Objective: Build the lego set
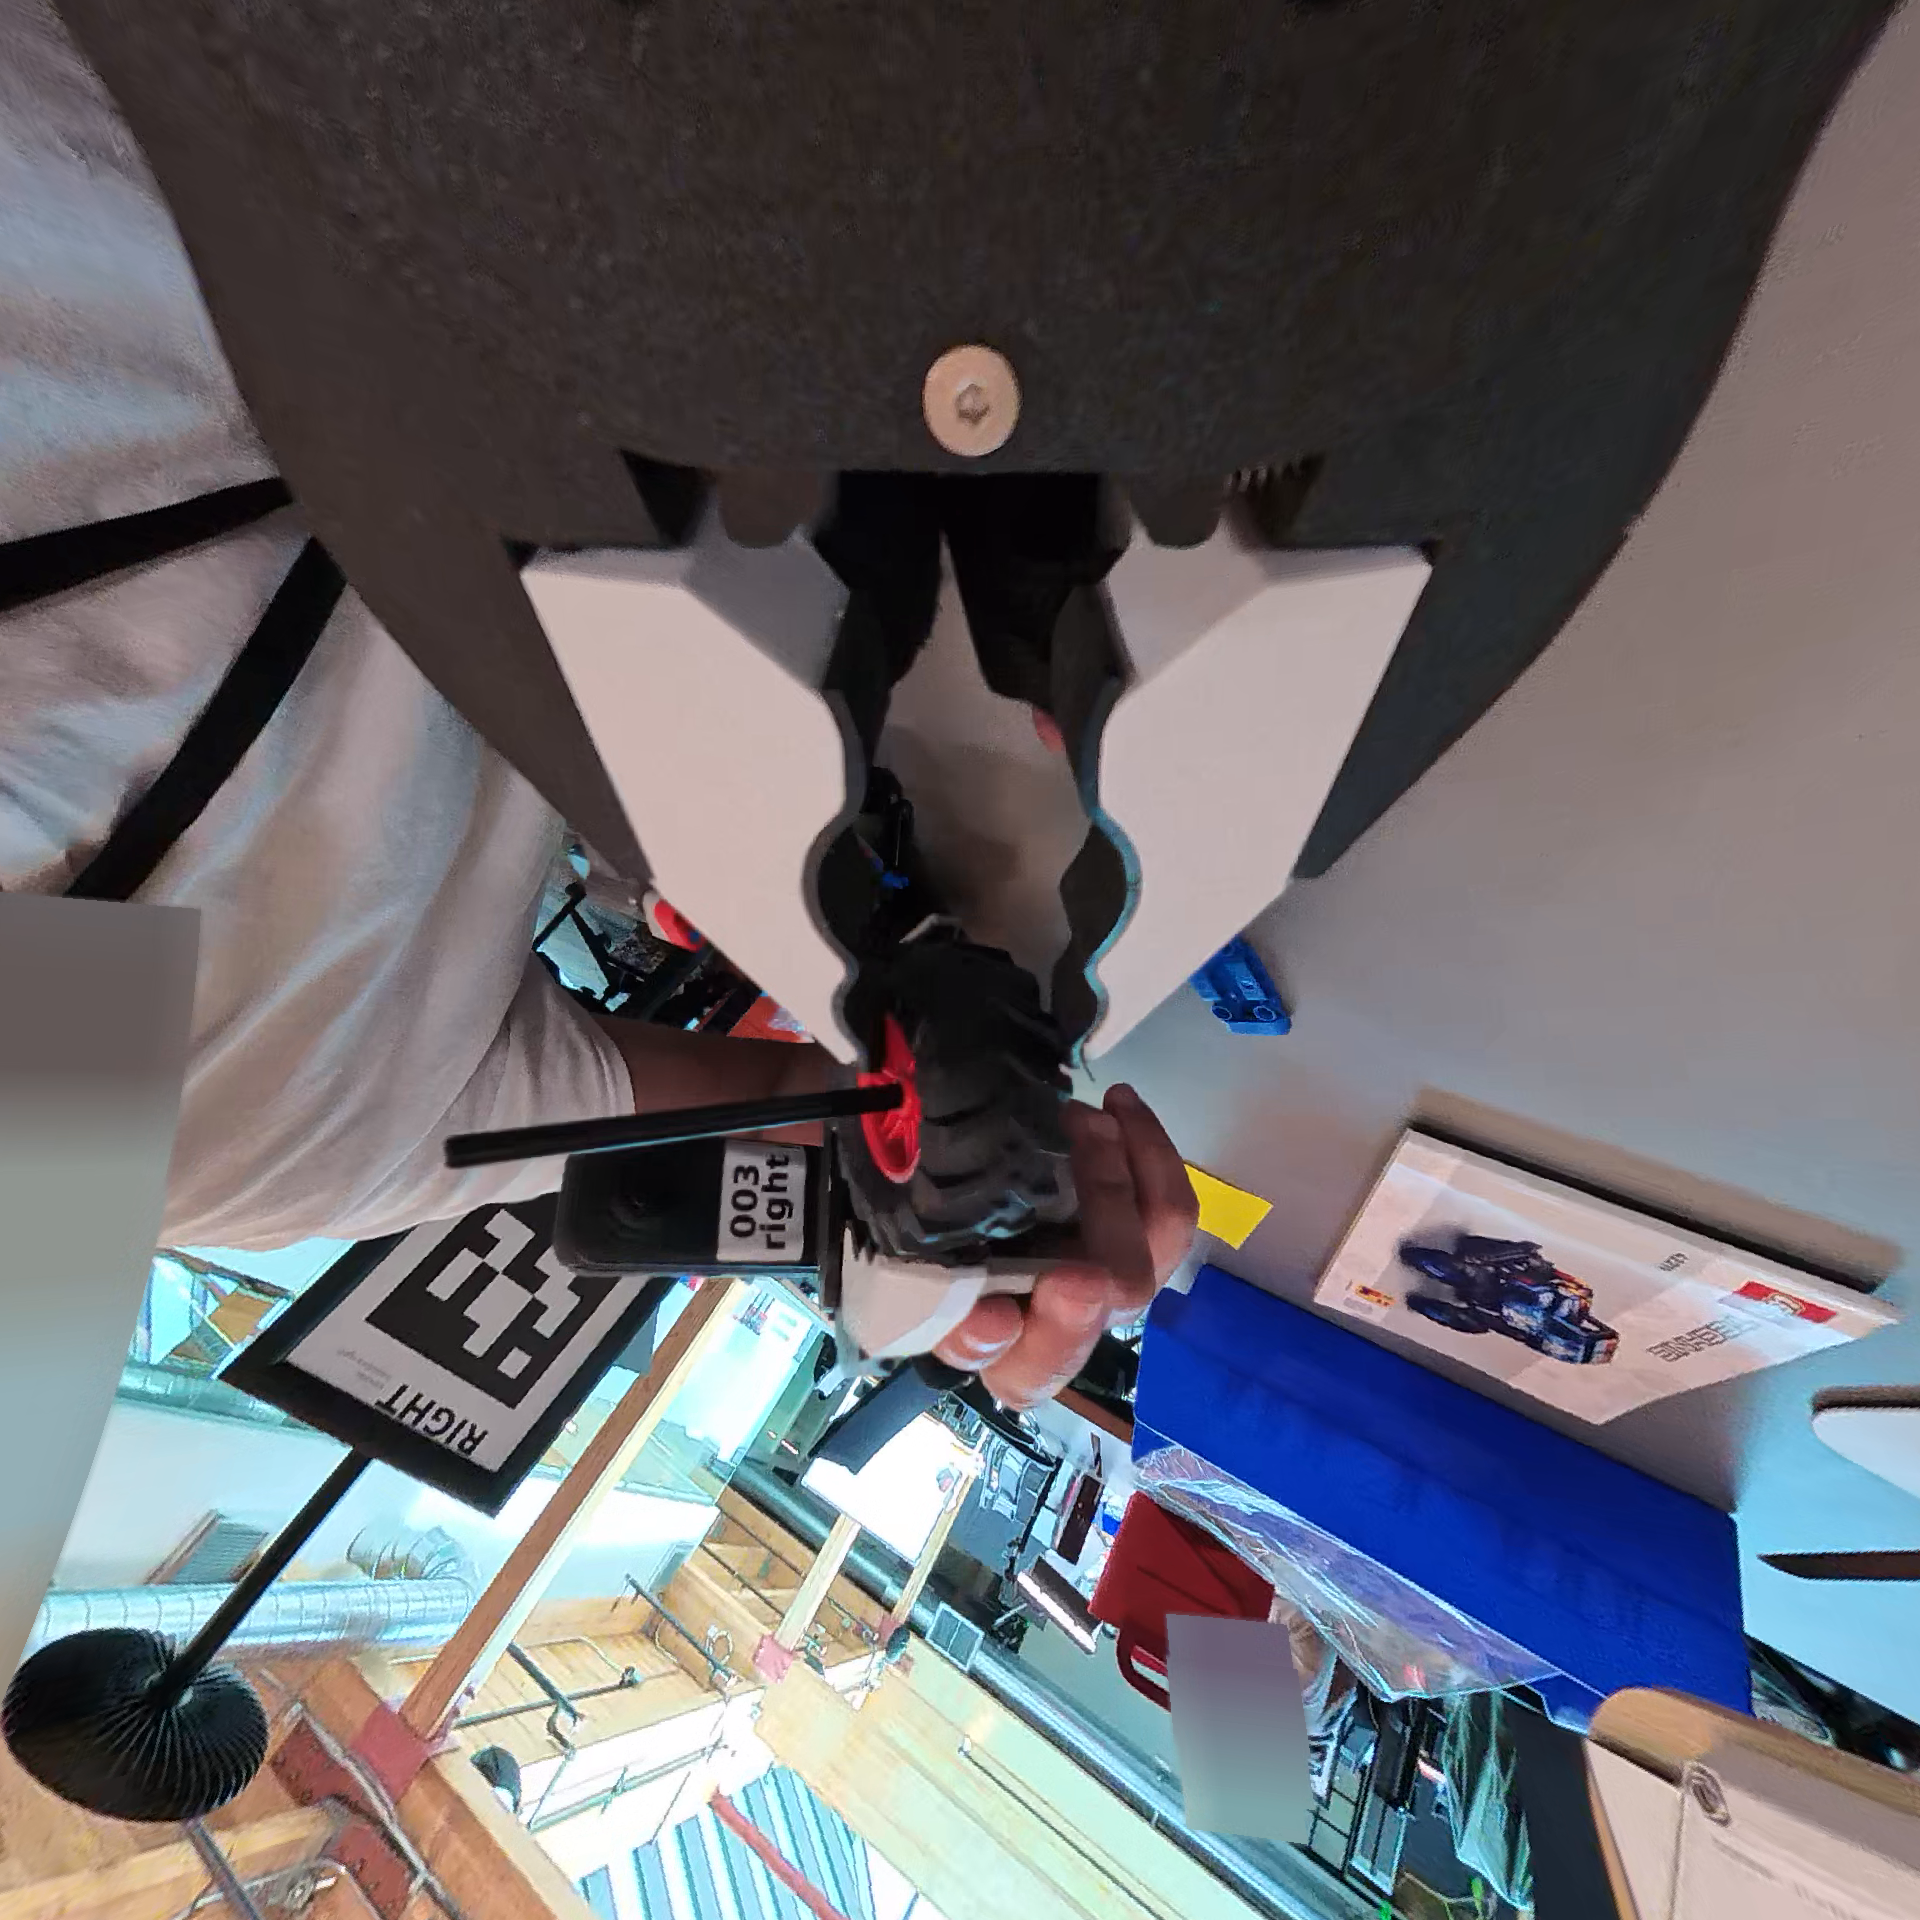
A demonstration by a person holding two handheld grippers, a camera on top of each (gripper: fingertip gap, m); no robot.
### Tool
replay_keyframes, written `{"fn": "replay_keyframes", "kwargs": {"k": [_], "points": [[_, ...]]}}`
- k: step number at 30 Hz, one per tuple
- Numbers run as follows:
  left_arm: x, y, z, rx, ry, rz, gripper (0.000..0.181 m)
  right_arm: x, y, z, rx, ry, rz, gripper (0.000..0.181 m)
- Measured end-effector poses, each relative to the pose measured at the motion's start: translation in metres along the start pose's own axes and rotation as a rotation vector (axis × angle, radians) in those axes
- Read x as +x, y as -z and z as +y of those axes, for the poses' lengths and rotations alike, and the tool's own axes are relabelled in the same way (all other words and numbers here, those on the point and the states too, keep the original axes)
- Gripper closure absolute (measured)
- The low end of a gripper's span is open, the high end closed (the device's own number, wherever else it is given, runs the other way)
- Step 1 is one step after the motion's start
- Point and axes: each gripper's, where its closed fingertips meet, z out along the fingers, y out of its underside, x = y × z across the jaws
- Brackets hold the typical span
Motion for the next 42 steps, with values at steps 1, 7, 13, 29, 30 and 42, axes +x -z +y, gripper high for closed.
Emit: {"fn": "replay_keyframes", "kwargs": {"k": [1, 7, 13, 29, 30, 42], "points": [[-0.001, 0.001, 0.000, -0.002, -0.003, 0.003, 0.150, 0.000, -0.001, 0.001, -0.012, 0.002, -0.001, 0.122], [0.048, 0.027, -0.025, 0.142, 0.048, 0.361, 0.154, 0.019, 0.014, -0.032, 0.196, -0.769, -0.291, 0.127], [0.070, 0.032, -0.033, 0.241, 0.215, 0.603, 0.154, 0.027, 0.007, -0.053, 0.254, -0.788, -0.296, 0.146], [0.052, 0.016, -0.005, 0.094, 0.267, 0.498, 0.156, 0.000, 0.005, -0.047, 0.030, -0.147, -0.186, 0.176], [0.050, 0.015, -0.003, 0.086, 0.254, 0.480, 0.155, -0.003, 0.006, -0.044, 0.013, -0.091, -0.186, 0.176], [0.060, 0.025, -0.009, 0.107, 0.072, 0.455, 0.156, -0.024, 0.002, 0.021, -0.228, 0.054, -0.230, 0.181]]}}
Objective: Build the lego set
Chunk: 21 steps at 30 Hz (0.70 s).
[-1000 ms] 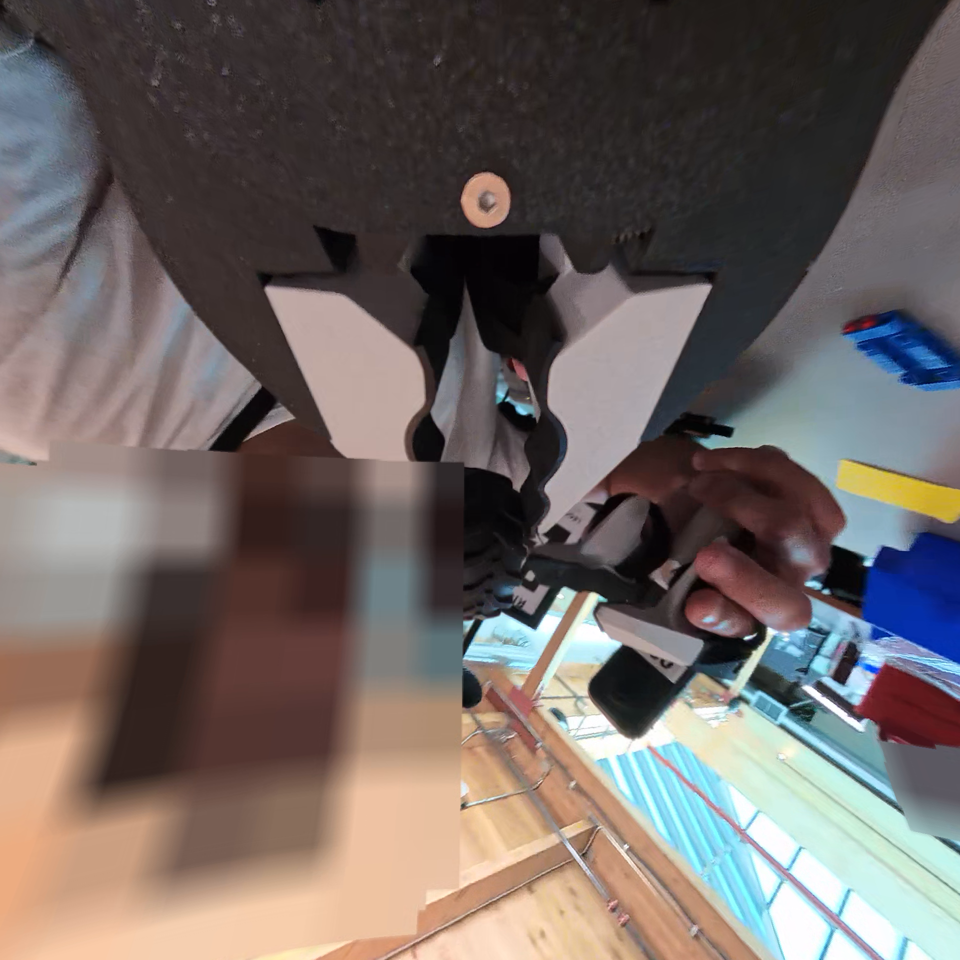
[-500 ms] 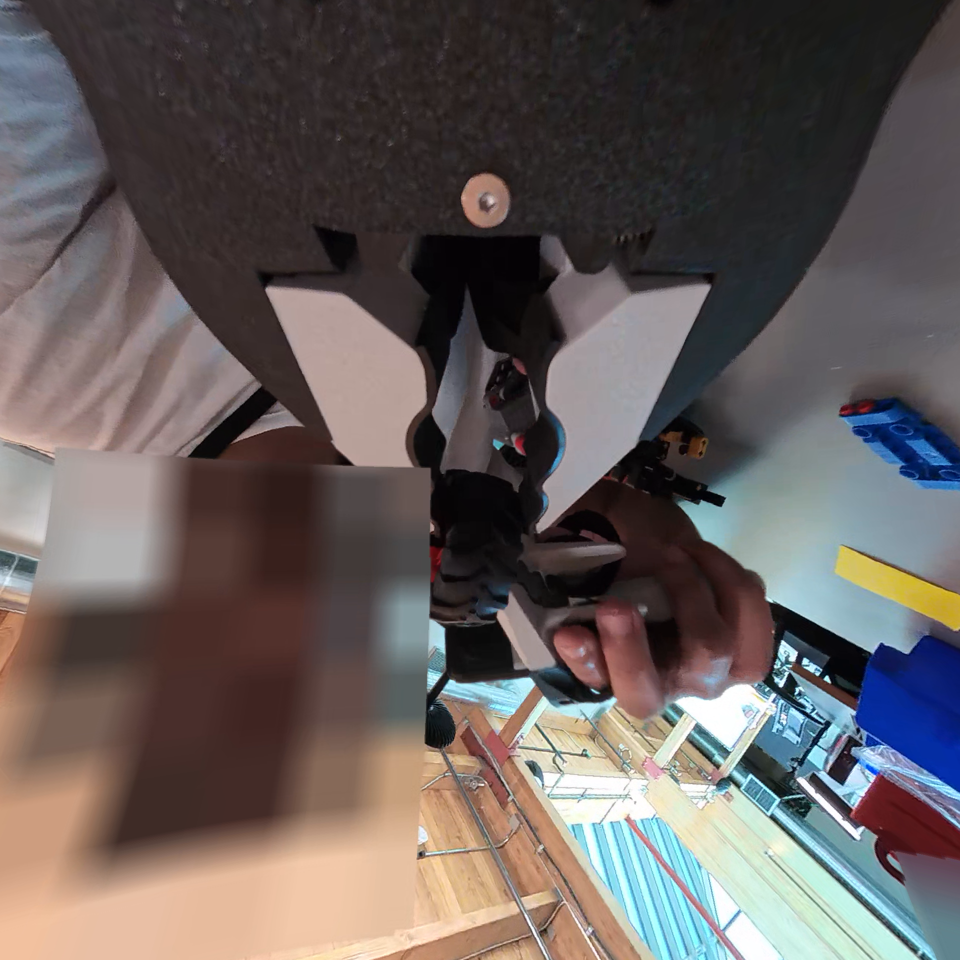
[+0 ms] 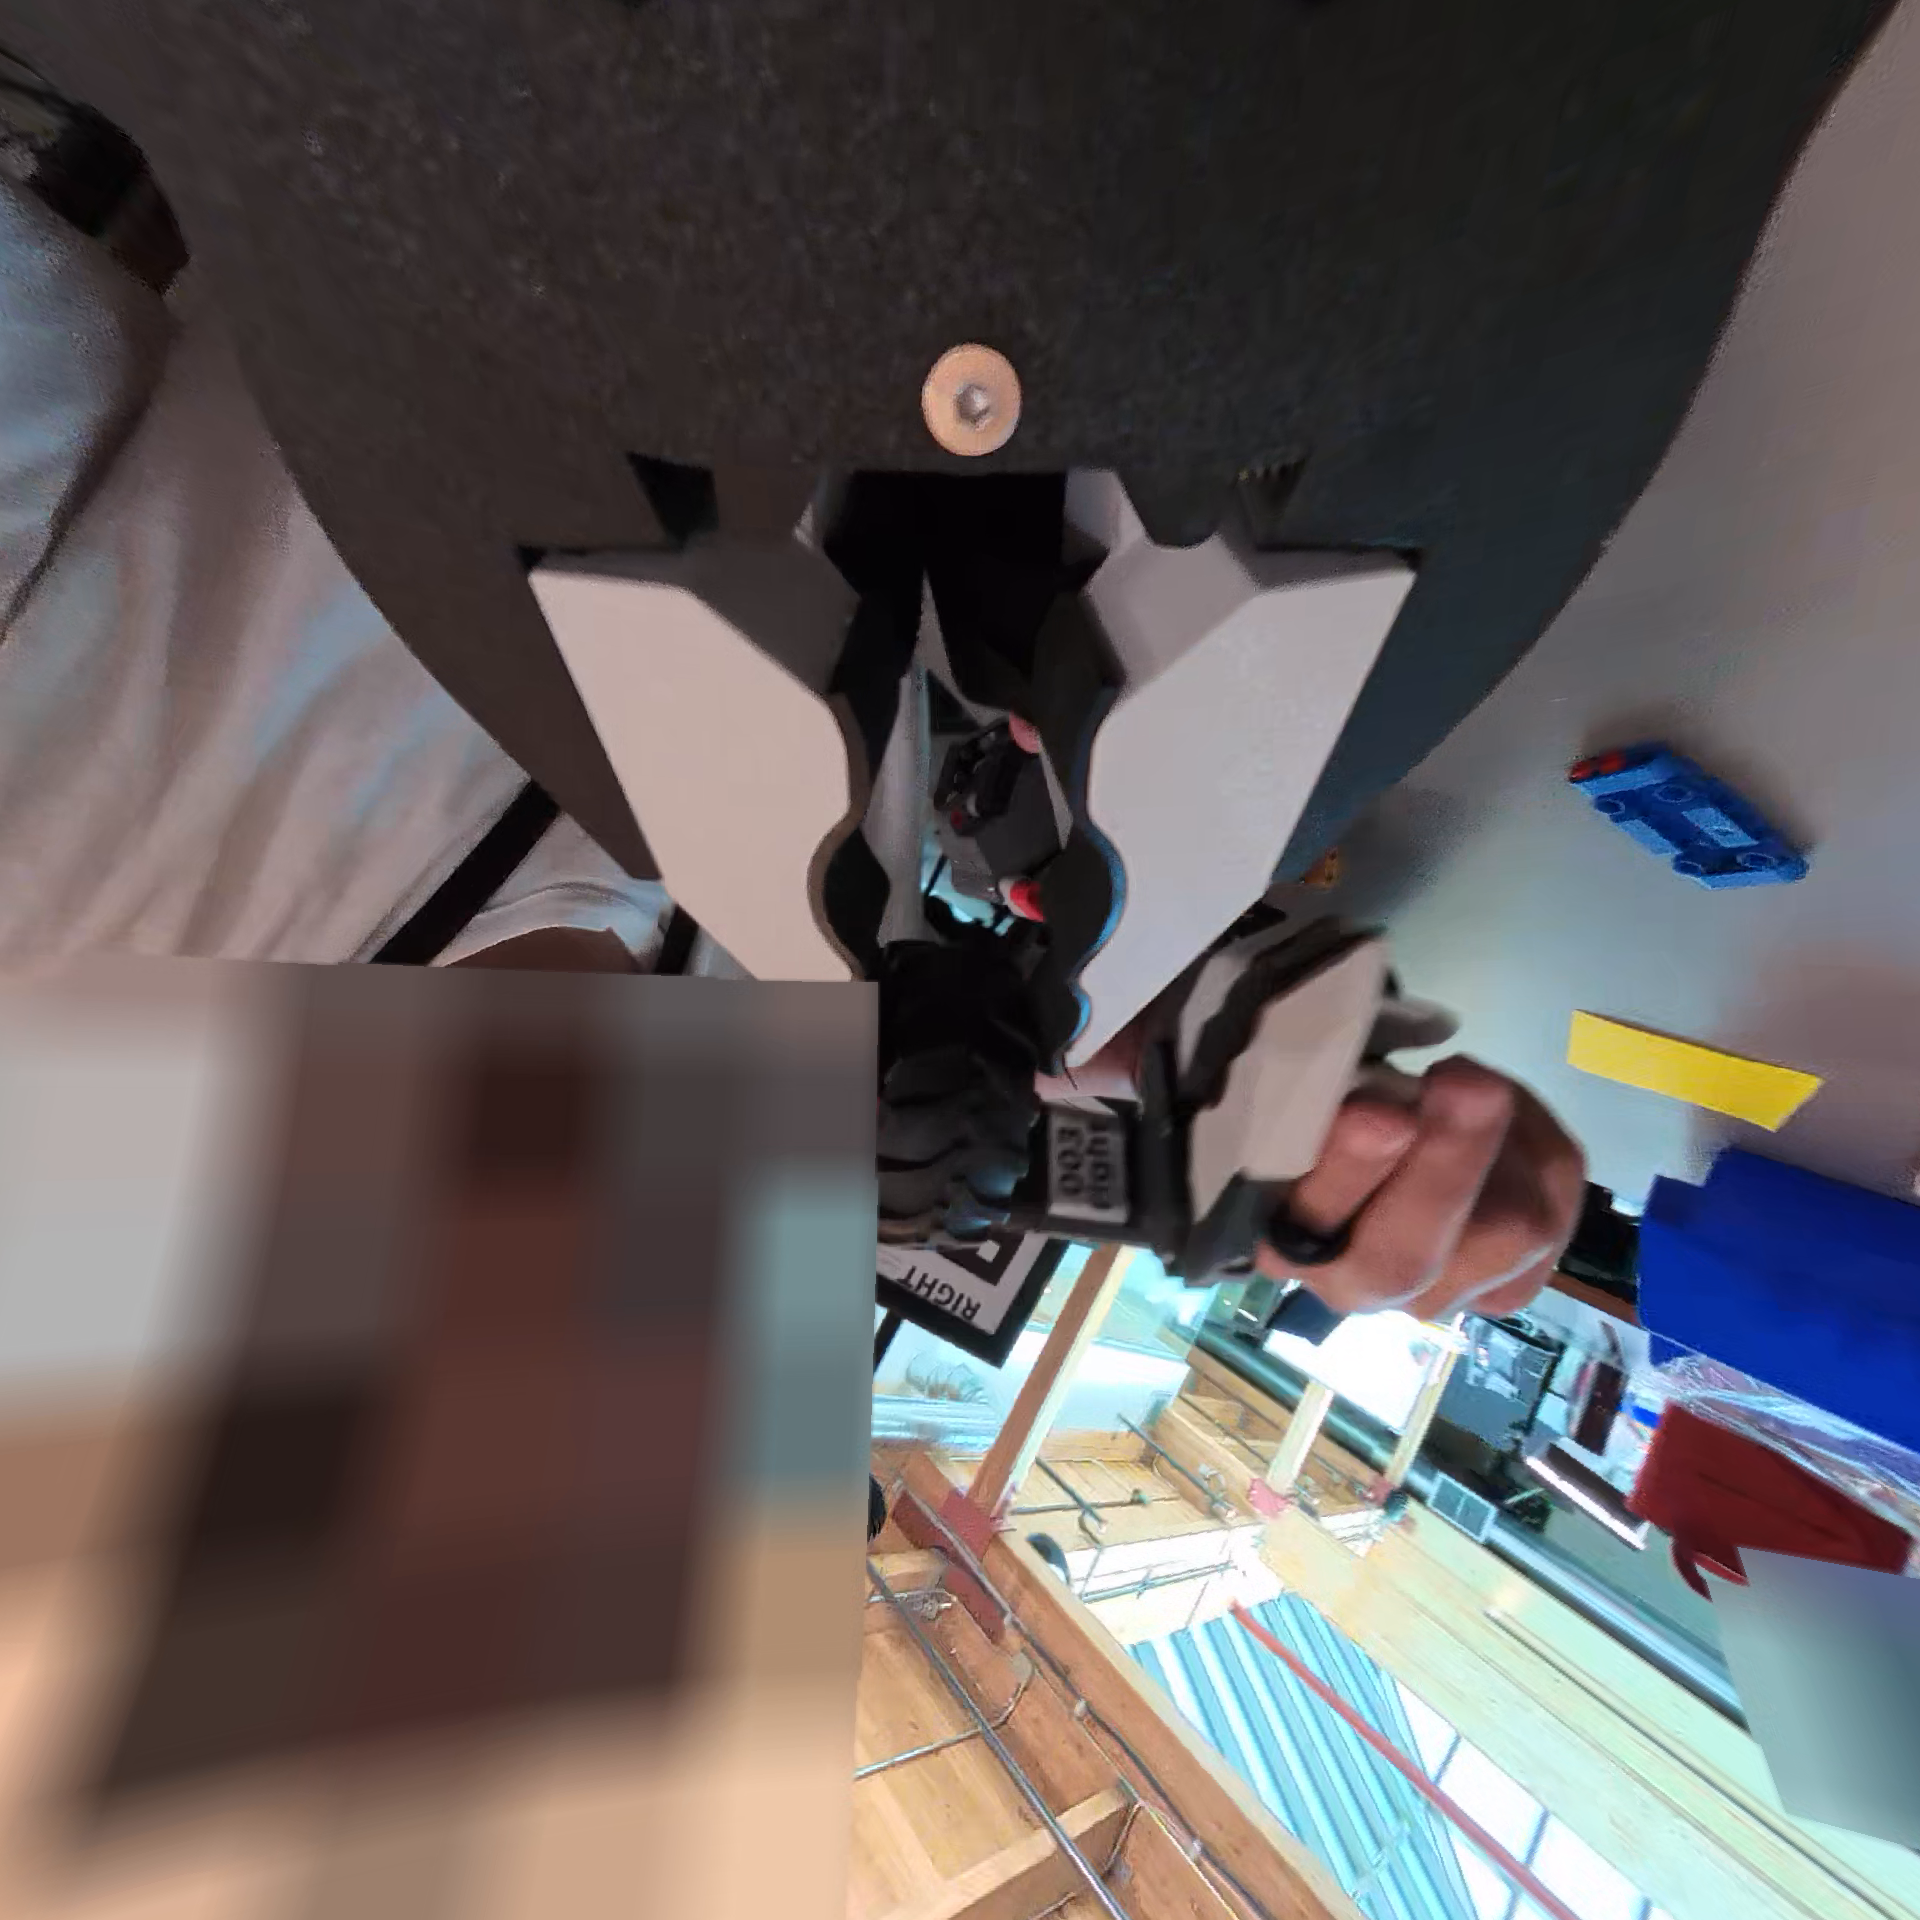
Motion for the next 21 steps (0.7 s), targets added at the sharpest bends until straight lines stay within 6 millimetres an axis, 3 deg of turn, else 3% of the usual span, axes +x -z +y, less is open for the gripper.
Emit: {"fn": "replay_keyframes", "kwargs": {"k": [1, 3, 5, 10, 14, 18, 21], "points": [[-0.008, 0.001, 0.006, -0.057, -0.041, -0.072, 0.156, -0.005, -0.001, 0.003, 0.051, -0.078, -0.018, 0.181], [-0.027, 0.014, 0.009, -0.075, -0.031, -0.169, 0.155, -0.012, -0.007, 0.024, -0.025, -0.177, -0.086, 0.181], [-0.038, 0.028, -0.005, -0.006, -0.008, -0.216, 0.155, -0.008, -0.009, 0.033, -0.042, -0.227, -0.077, 0.181], [-0.058, 0.070, -0.042, 0.198, 0.002, -0.326, 0.155, 0.001, -0.010, 0.048, -0.009, -0.617, -0.165, 0.178], [-0.066, 0.072, -0.043, 0.195, -0.038, -0.401, 0.155, 0.004, -0.009, 0.030, 0.107, -0.830, -0.277, 0.169], [-0.073, 0.068, -0.039, 0.153, -0.061, -0.462, 0.155, -0.013, -0.012, 0.004, 0.129, -0.782, -0.352, 0.156], [-0.080, 0.073, -0.042, 0.157, -0.104, -0.557, 0.155, -0.007, -0.014, -0.005, 0.135, -0.788, -0.321, 0.153]]}}
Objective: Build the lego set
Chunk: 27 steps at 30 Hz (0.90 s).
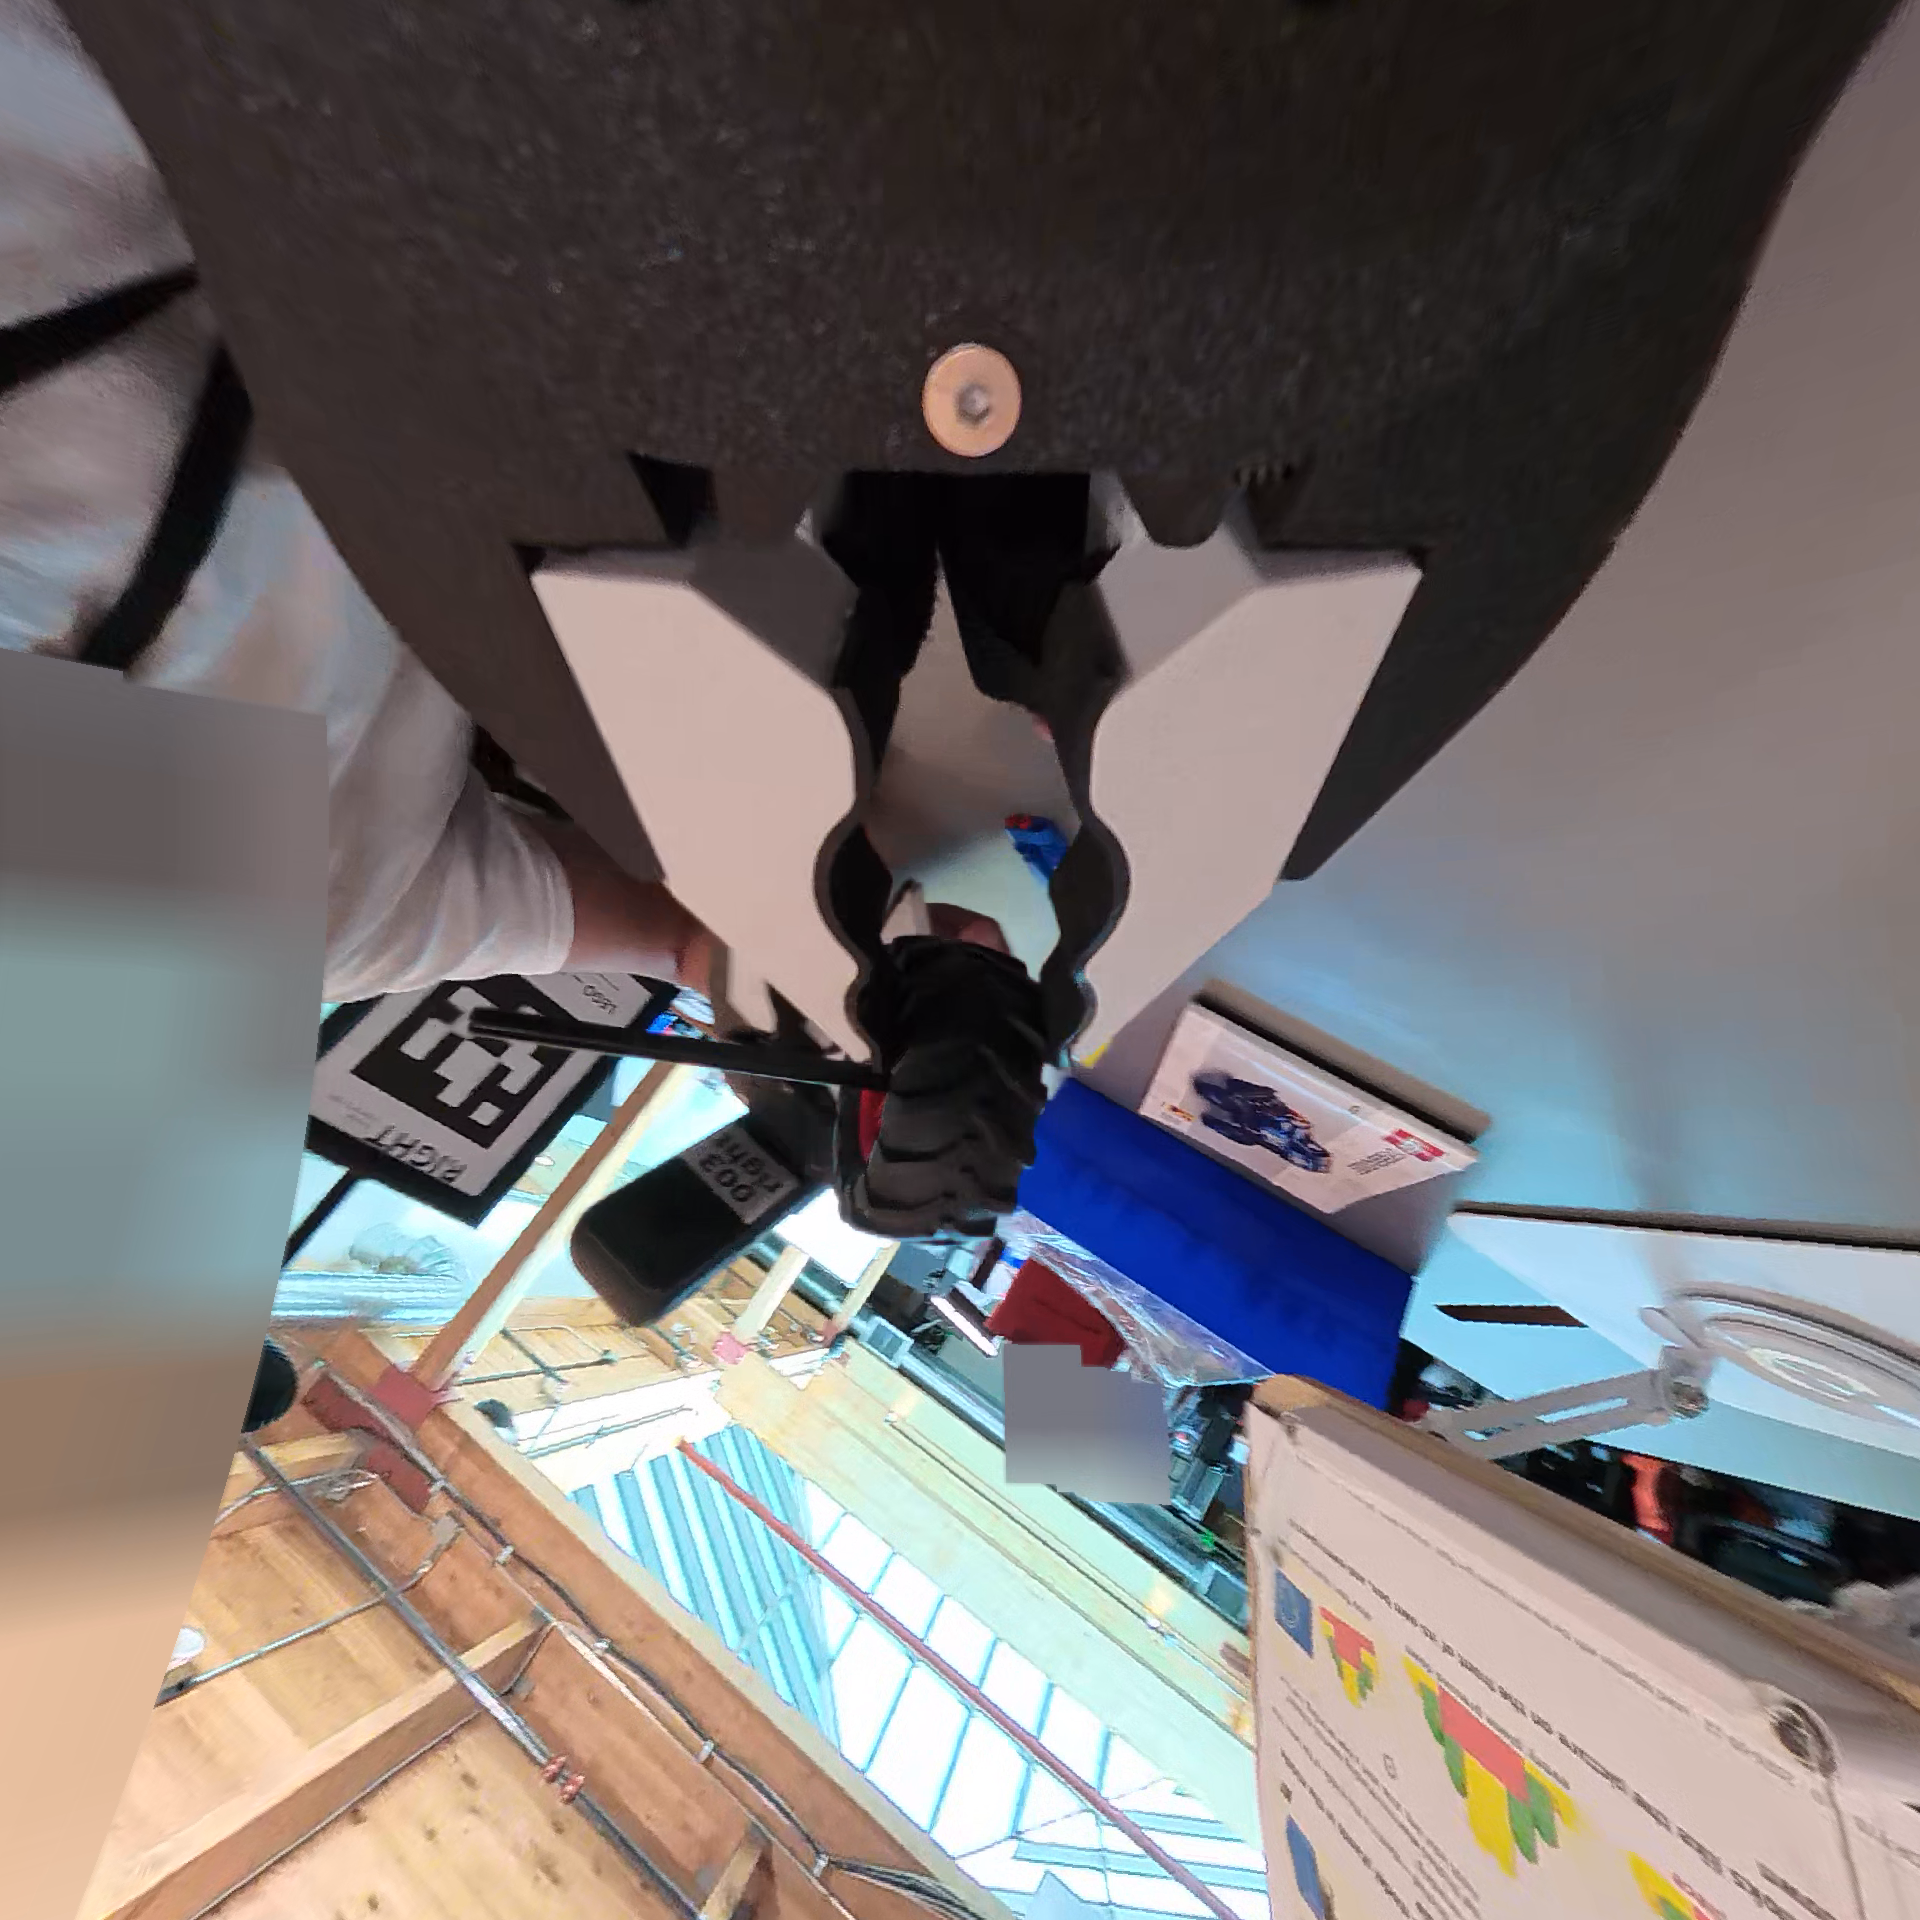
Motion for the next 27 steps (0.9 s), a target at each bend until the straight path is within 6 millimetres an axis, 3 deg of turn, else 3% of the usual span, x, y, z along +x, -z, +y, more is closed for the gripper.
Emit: {"fn": "replay_keyframes", "kwargs": {"k": [4, 7, 8, 11, 14, 16, 18, 20, 27], "points": [[-0.012, 0.000, -0.004, 0.015, -0.125, -0.165, 0.155, 0.028, 0.010, -0.024, 0.080, -0.018, 0.179, 0.140], [-0.001, -0.010, 0.007, -0.054, -0.267, -0.176, 0.155, 0.039, 0.013, -0.034, 0.105, -0.097, 0.205, 0.104], [0.004, -0.014, 0.014, -0.089, -0.319, -0.167, 0.155, 0.035, 0.011, -0.036, 0.113, -0.123, 0.155, 0.095], [0.008, -0.023, 0.028, -0.166, -0.440, -0.202, 0.155, 0.023, 0.005, -0.029, 0.072, -0.067, 0.080, 0.096], [0.004, -0.024, 0.029, -0.171, -0.487, -0.257, 0.155, 0.003, -0.002, -0.029, 0.081, -0.042, 0.011, 0.058], [0.002, -0.024, 0.029, -0.169, -0.508, -0.286, 0.155, 0.001, -0.003, -0.028, 0.071, -0.025, 0.006, 0.049], [-0.001, -0.025, 0.028, -0.166, -0.545, -0.337, 0.155, 0.007, -0.006, -0.027, 0.077, -0.037, 0.051, 0.052], [0.000, -0.025, 0.029, -0.166, -0.588, -0.361, 0.155, 0.014, -0.006, -0.026, 0.103, -0.039, 0.106, 0.070], [0.010, -0.029, 0.034, -0.170, -0.620, -0.302, 0.155, 0.001, -0.006, -0.027, 0.150, 0.018, 0.042, 0.071]]}}
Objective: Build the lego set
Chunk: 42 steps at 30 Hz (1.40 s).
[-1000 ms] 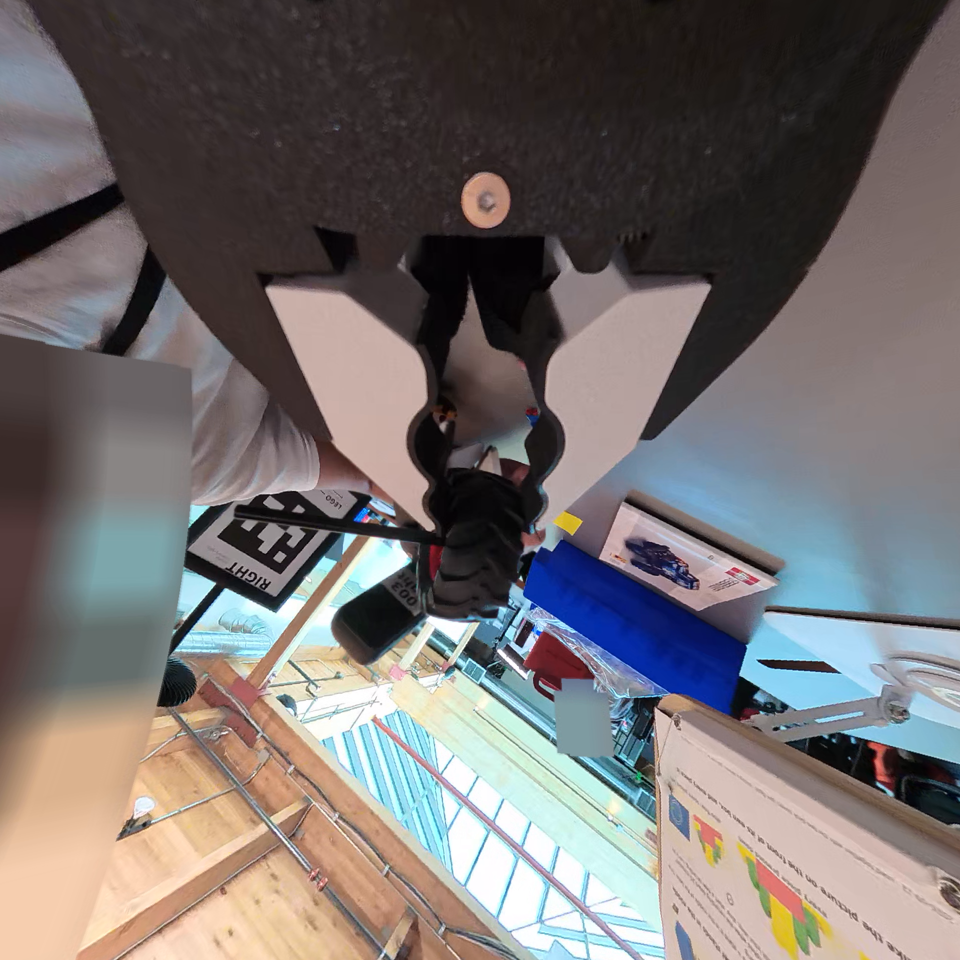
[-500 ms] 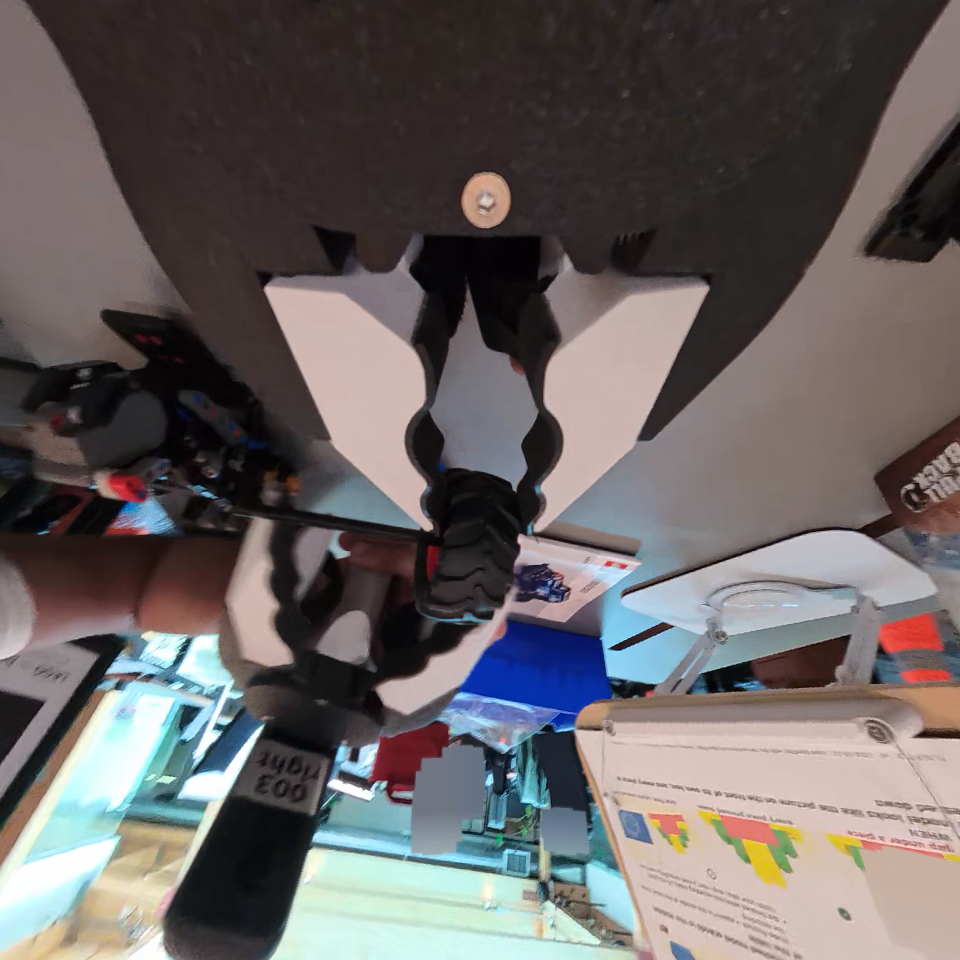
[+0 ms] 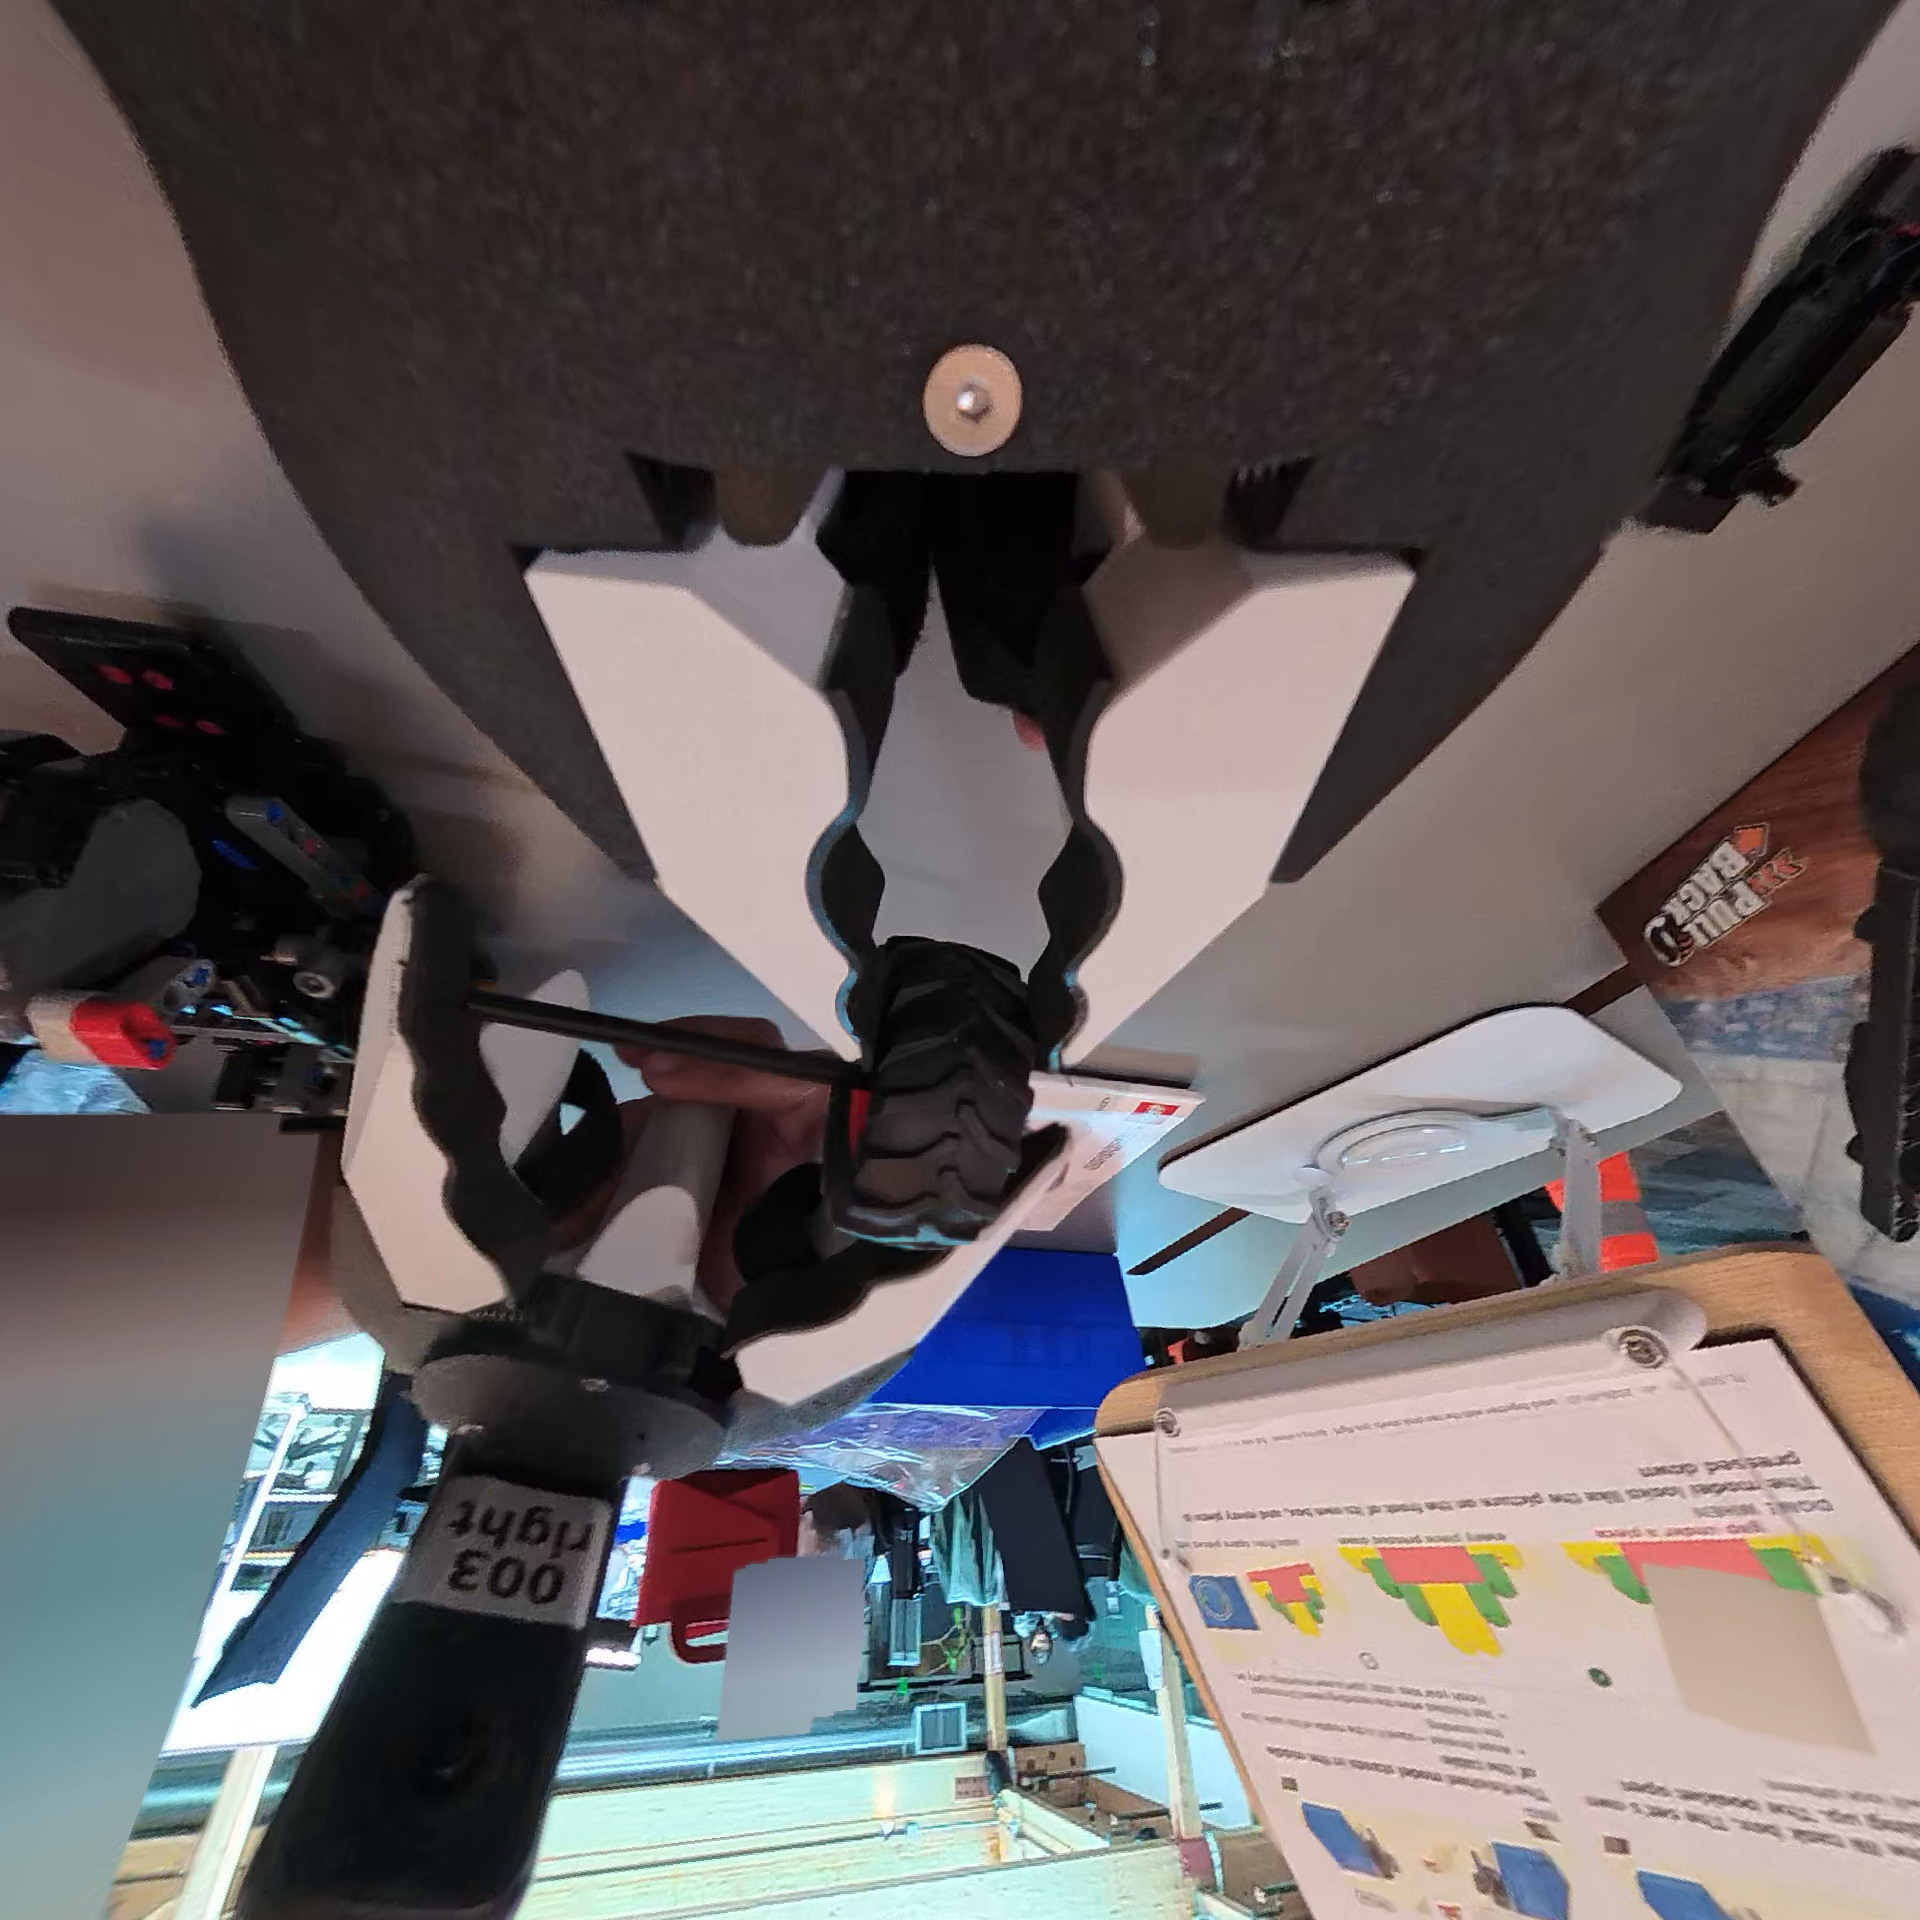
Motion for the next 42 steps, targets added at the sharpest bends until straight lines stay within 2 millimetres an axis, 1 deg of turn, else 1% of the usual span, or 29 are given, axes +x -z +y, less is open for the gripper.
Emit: {"fn": "replay_keyframes", "kwargs": {"k": [2, 3, 10, 15, 18, 20, 22, 24, 27, 32, 33, 36, 37, 39, 42], "points": [[0.007, 0.000, -0.002, 0.018, -0.027, 0.012, 0.155, -0.006, 0.001, -0.003, 0.031, 0.054, -0.009, 0.071], [0.007, 0.000, -0.002, 0.019, -0.038, 0.008, 0.155, -0.006, 0.001, -0.001, 0.016, 0.077, -0.003, 0.071], [0.009, 0.002, -0.003, 0.026, -0.083, -0.005, 0.155, -0.009, 0.004, -0.001, 0.000, 0.060, -0.035, 0.076], [0.005, 0.002, -0.003, 0.011, -0.185, -0.093, 0.156, -0.006, 0.002, 0.002, -0.033, 0.094, 0.006, 0.077], [0.004, 0.003, -0.003, 0.000, -0.218, -0.130, 0.156, -0.006, 0.002, 0.002, -0.040, 0.070, 0.009, 0.077], [0.001, 0.003, -0.002, -0.012, -0.241, -0.153, 0.156, -0.003, 0.001, 0.007, -0.082, 0.100, 0.018, 0.075], [-0.006, 0.002, 0.001, -0.034, -0.269, -0.194, 0.155, 0.006, 0.000, 0.019, -0.165, 0.169, 0.100, 0.073], [-0.010, 0.002, 0.004, -0.053, -0.301, -0.227, 0.155, 0.010, 0.000, 0.026, -0.209, 0.205, 0.156, 0.072], [-0.011, 0.004, 0.001, -0.037, -0.352, -0.260, 0.155, 0.012, 0.001, 0.025, -0.225, 0.228, 0.184, 0.073], [-0.013, 0.003, 0.006, -0.076, -0.385, -0.291, 0.155, 0.016, 0.003, 0.035, -0.315, 0.361, 0.245, 0.075], [-0.013, 0.003, 0.006, -0.077, -0.387, -0.298, 0.154, 0.016, 0.003, 0.035, -0.321, 0.356, 0.244, 0.076], [-0.010, 0.005, 0.004, -0.069, -0.408, -0.298, 0.155, 0.010, 0.004, 0.032, -0.305, 0.256, 0.183, 0.077], [-0.010, 0.004, 0.005, -0.070, -0.415, -0.287, 0.155, 0.009, 0.004, 0.033, -0.298, 0.247, 0.169, 0.077], [-0.008, 0.003, 0.008, -0.076, -0.409, -0.256, 0.155, 0.007, 0.006, 0.036, -0.298, 0.279, 0.152, 0.078], [0.001, 0.003, 0.002, -0.016, -0.403, -0.190, 0.155, 0.001, 0.011, 0.029, -0.260, 0.326, 0.104, 0.077]]}}
